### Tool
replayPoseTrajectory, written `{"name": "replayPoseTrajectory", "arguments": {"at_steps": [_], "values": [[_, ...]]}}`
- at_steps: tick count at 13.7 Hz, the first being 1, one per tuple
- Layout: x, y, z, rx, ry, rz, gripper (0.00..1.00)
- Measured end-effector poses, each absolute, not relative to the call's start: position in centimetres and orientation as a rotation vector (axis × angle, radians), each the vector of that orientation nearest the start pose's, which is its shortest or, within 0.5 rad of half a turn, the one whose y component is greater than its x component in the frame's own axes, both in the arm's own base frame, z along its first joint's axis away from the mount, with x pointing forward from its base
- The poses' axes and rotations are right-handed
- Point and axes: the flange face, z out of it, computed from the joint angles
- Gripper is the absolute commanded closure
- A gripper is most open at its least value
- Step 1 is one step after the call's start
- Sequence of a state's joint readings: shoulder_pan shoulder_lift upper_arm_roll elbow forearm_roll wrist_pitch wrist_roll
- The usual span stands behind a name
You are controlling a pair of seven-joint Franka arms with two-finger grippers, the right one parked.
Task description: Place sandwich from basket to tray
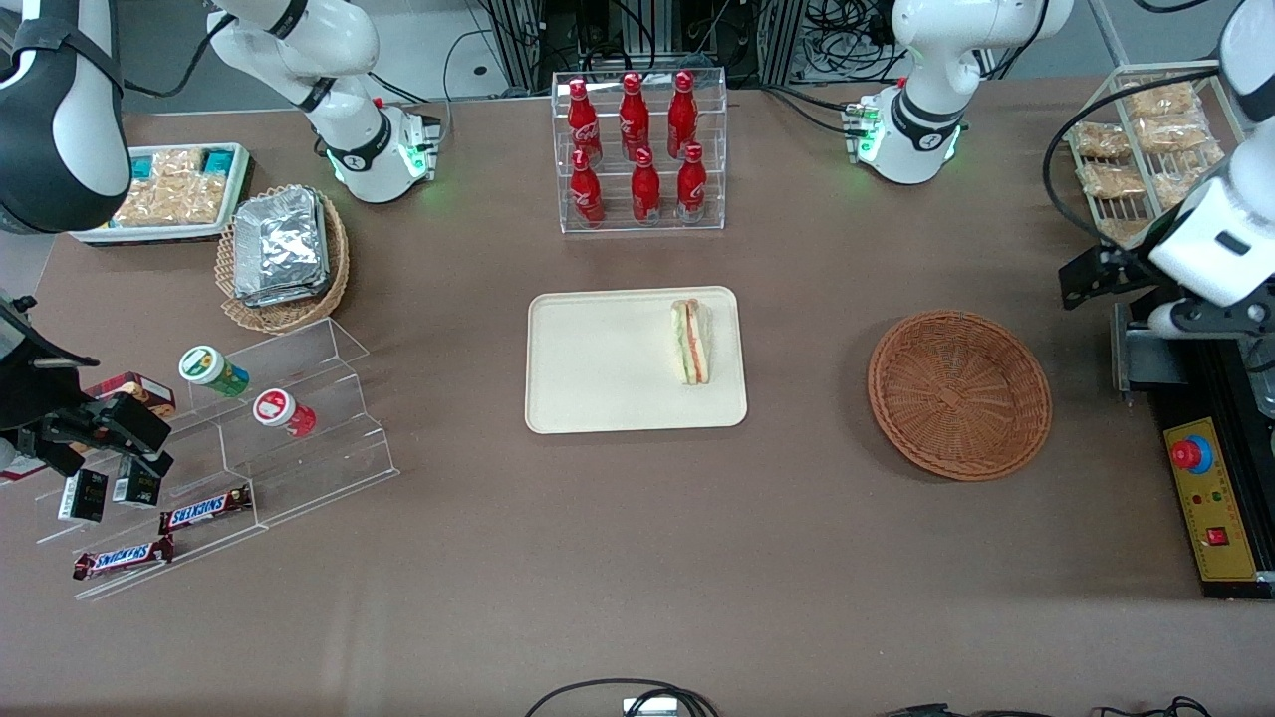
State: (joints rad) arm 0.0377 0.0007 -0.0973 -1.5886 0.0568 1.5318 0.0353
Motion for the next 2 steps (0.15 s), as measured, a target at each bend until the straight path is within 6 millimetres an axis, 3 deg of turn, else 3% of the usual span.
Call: {"name": "replayPoseTrajectory", "arguments": {"at_steps": [2], "values": [[54.09, -2.48, 62.56, -3.089, 0.250, 0.062, 0.00]]}}
